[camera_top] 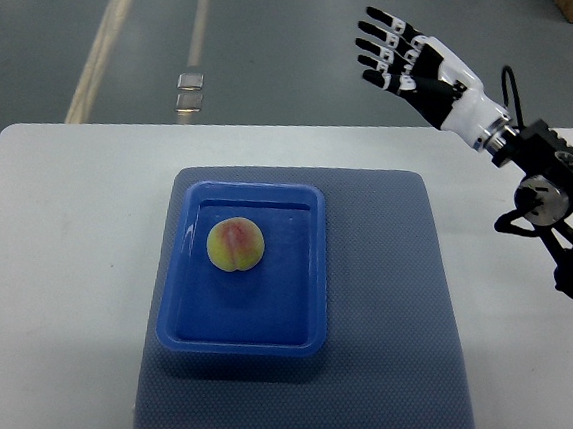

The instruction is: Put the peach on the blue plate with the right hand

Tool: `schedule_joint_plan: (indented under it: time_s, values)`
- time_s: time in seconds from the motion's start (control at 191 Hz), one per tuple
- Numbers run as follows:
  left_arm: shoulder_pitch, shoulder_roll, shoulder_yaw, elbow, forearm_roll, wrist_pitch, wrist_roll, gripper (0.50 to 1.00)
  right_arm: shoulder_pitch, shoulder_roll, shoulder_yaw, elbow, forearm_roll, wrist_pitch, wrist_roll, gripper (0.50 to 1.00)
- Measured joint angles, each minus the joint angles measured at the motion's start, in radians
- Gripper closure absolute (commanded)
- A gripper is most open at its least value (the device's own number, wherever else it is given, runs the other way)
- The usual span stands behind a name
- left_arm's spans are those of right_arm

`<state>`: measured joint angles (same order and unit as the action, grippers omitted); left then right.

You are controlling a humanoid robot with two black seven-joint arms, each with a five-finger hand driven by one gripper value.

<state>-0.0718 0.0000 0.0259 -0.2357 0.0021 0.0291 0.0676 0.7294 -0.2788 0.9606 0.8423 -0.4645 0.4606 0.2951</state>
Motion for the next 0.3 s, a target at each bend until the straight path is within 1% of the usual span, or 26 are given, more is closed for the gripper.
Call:
schedule_joint_plan:
  time_s: [0.058, 0.121, 0.215, 0.304]
  values:
    - [0.000, 0.000, 0.000, 0.000, 0.001, 0.000, 0.001, 0.500, -0.063, 0.008, 0.056, -0.025, 0.117, -0.002, 0.001, 0.568]
    - [0.000, 0.000, 0.000, -0.001, 0.001, 0.000, 0.002, 0.500, -0.111, 0.031, 0.088, -0.078, 0.236, -0.004, 0.001, 0.568]
    - [0.000, 0.000, 0.000, -0.002, 0.001, 0.000, 0.003, 0.500, -0.137, 0.087, 0.104, -0.161, 0.335, -0.001, 0.001, 0.568]
    - [0.000, 0.000, 0.001, -0.002, 0.001, 0.000, 0.003, 0.500, -0.141, 0.127, 0.109, -0.206, 0.359, 0.000, 0.002, 0.568]
